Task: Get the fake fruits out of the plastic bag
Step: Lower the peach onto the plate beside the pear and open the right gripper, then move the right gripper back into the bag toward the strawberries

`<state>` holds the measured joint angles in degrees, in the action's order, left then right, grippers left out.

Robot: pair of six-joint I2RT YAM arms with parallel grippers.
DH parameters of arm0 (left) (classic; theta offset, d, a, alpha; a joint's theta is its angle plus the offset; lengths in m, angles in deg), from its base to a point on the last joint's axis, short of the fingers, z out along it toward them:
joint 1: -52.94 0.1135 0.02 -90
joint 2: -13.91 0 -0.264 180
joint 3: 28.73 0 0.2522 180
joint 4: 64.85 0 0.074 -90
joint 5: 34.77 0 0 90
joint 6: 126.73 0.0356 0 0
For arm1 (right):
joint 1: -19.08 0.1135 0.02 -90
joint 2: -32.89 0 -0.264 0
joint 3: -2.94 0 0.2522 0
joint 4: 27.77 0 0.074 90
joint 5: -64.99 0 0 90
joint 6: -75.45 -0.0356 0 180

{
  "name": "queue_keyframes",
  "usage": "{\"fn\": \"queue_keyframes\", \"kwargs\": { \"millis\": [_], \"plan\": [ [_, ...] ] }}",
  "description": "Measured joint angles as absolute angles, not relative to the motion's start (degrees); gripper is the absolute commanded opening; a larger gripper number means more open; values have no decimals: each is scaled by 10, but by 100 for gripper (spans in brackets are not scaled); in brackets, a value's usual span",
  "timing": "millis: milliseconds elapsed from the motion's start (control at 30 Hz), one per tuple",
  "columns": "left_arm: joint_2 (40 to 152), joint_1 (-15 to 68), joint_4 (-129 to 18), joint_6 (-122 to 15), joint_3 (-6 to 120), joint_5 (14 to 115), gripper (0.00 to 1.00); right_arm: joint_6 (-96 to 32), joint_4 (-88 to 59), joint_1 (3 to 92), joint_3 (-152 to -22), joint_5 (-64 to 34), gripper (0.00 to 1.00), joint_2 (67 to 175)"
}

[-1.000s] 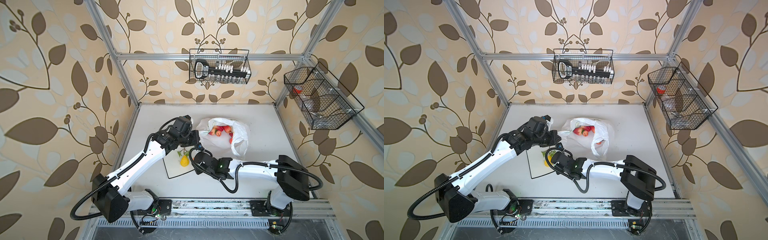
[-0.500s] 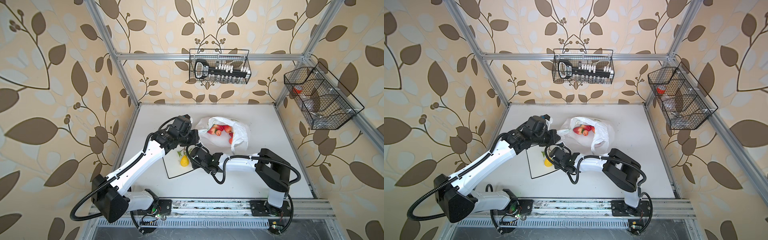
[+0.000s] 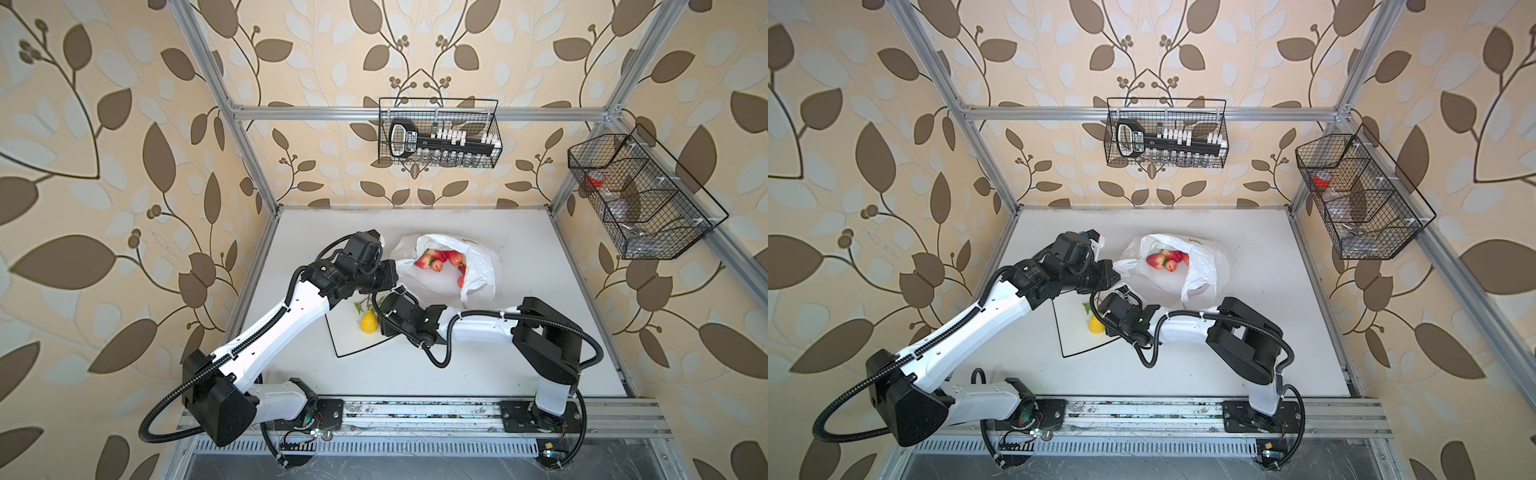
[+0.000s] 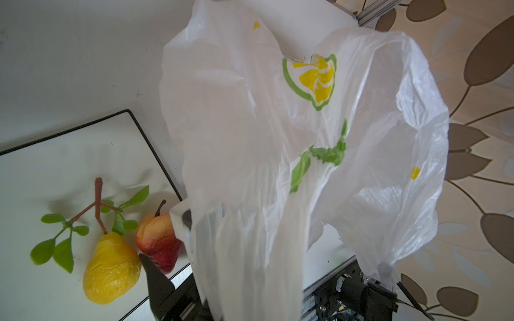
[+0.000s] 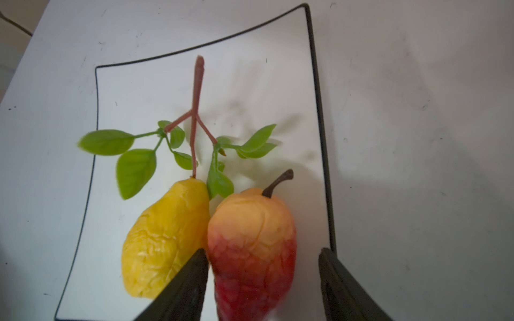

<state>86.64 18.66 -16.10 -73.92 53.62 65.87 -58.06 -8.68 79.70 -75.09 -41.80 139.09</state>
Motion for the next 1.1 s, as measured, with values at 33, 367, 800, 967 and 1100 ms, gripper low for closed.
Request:
{"fn": "queue_keyframes", "kwargs": {
  "millis": [33,367,800,967,1100],
  "plan": [
    [866,187,-162,-739,536,659,0,-580,-86,799,-747,-419,64,1378],
    [860,187,-169,-735,540,668,0,-541,-71,860,-687,-428,60,1240],
    [860,187,-169,-731,540,668,0,-494,-85,886,-591,-367,59,1106],
    [860,187,-177,-731,540,673,0,-514,-67,875,-546,-357,58,1096],
    [861,187,-182,-731,540,675,0,-491,-62,887,-538,-346,57,1060]
  ]
}}
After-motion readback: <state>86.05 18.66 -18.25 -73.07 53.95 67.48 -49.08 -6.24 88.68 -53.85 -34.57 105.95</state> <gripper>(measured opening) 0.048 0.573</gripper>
